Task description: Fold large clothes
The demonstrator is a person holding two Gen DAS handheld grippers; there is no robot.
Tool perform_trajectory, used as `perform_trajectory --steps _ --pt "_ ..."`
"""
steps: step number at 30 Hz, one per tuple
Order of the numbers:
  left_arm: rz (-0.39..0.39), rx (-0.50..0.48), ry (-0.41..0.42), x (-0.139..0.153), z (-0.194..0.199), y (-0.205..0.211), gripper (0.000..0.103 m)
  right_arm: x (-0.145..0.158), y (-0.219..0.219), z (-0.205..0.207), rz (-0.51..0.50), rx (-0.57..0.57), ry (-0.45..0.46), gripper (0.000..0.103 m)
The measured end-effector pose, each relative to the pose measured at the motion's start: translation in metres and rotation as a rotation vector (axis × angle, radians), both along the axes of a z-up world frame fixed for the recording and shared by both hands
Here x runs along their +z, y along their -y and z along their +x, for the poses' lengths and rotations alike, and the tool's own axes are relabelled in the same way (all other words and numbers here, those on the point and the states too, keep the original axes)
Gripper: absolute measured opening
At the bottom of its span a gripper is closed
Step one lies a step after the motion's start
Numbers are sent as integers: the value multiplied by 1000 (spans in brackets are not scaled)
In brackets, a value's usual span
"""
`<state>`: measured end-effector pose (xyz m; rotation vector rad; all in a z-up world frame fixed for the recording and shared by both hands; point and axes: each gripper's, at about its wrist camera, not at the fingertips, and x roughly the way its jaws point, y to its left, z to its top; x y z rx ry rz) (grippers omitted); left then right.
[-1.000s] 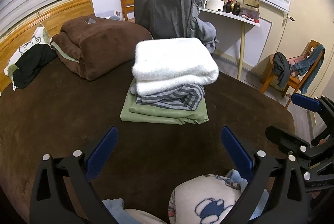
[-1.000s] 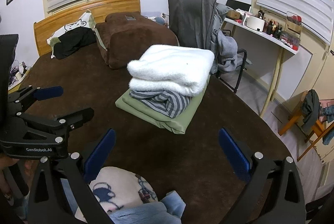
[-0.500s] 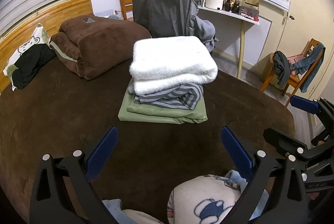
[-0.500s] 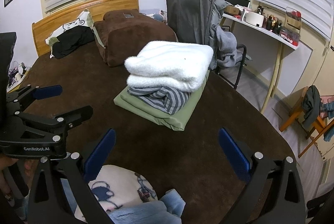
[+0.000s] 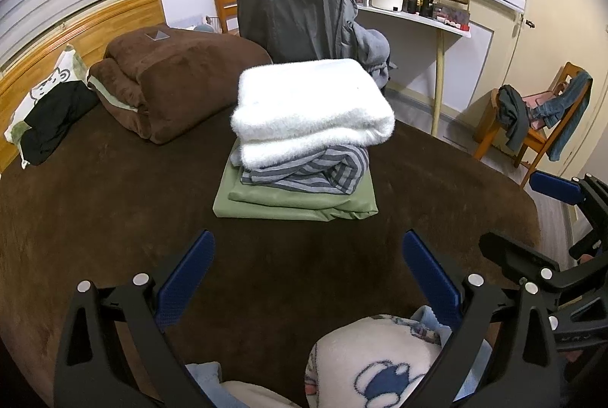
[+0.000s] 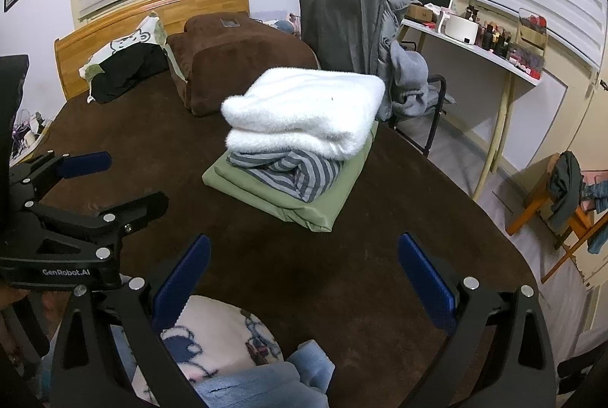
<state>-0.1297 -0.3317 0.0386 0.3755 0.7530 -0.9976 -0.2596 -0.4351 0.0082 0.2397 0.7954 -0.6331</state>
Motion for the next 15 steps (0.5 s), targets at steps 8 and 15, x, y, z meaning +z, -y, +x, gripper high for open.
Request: perform_trajectory --steps 8,15 --pt "1 0 -1 0 -1 1 96 -1 2 0 -1 -2 -6 97" --pt "4 -5 -1 -1 -1 2 96 -1 3 -4 -3 -8 -14 97"
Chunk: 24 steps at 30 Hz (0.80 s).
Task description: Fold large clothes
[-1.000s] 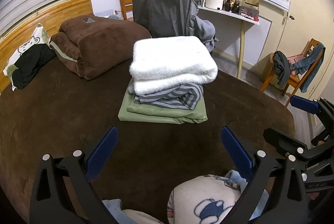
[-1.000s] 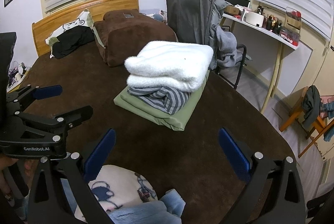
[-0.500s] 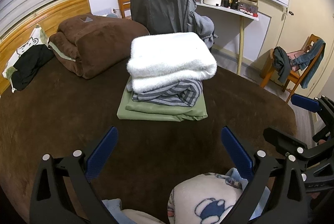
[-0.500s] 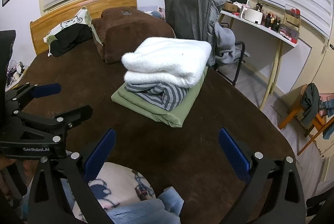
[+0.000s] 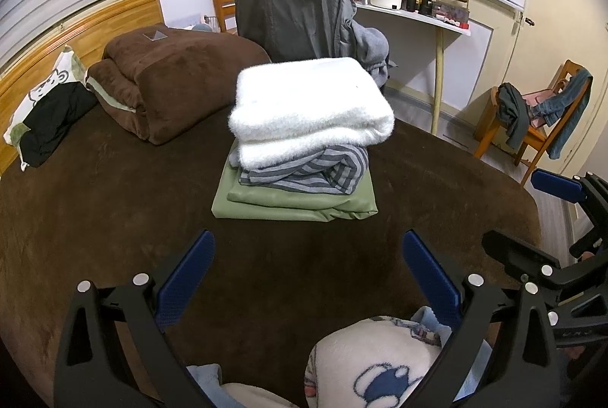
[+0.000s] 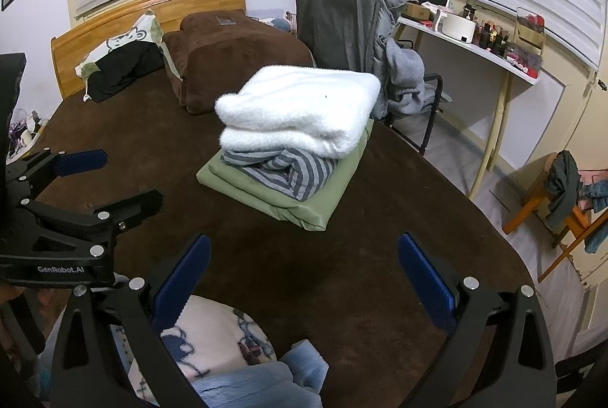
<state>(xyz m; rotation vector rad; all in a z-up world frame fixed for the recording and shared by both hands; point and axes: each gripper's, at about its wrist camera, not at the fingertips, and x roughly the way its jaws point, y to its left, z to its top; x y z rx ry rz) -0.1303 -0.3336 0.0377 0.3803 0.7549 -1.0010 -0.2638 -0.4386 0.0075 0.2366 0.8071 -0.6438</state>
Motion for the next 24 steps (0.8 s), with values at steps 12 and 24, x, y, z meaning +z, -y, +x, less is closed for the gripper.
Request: perform_trajectory --steps 12,24 --pt "-10 9 10 1 -1 1 96 -1 5 0 -17 2 -20 97" --pt "8 -6 26 2 -4 4 96 -2 5 -1 -18 3 -29 97"
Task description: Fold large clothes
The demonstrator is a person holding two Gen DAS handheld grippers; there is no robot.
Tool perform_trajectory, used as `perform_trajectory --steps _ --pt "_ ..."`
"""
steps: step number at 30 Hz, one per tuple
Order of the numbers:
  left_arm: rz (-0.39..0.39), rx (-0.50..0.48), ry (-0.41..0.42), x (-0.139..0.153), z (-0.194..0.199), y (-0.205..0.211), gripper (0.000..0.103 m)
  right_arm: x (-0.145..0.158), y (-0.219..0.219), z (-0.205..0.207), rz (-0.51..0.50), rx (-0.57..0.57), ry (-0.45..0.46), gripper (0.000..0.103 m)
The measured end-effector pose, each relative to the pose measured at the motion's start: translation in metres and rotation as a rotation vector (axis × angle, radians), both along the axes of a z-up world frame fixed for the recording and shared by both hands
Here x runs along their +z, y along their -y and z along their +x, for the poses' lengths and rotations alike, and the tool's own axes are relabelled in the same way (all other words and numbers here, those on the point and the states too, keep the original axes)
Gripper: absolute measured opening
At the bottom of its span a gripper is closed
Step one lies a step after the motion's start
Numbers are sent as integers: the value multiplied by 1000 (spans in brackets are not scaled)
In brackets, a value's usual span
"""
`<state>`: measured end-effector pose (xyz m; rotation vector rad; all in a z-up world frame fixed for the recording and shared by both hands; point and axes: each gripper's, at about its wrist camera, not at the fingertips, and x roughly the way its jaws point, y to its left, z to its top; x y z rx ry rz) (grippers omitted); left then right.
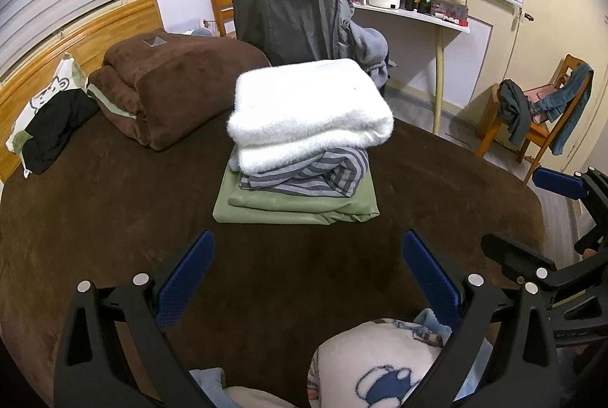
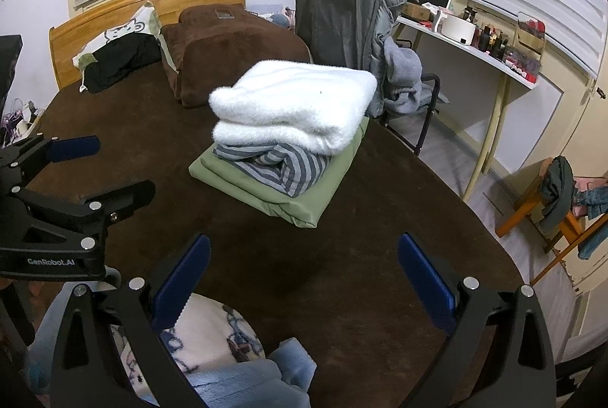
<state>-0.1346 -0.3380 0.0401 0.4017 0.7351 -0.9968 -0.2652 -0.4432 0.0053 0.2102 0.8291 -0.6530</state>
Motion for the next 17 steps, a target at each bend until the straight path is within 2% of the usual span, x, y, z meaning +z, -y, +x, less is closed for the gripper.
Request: perform_trajectory --steps 17 --pt "13 -5 -11 -2 0 3 96 -1 -3 -1 2 5 -9 97"
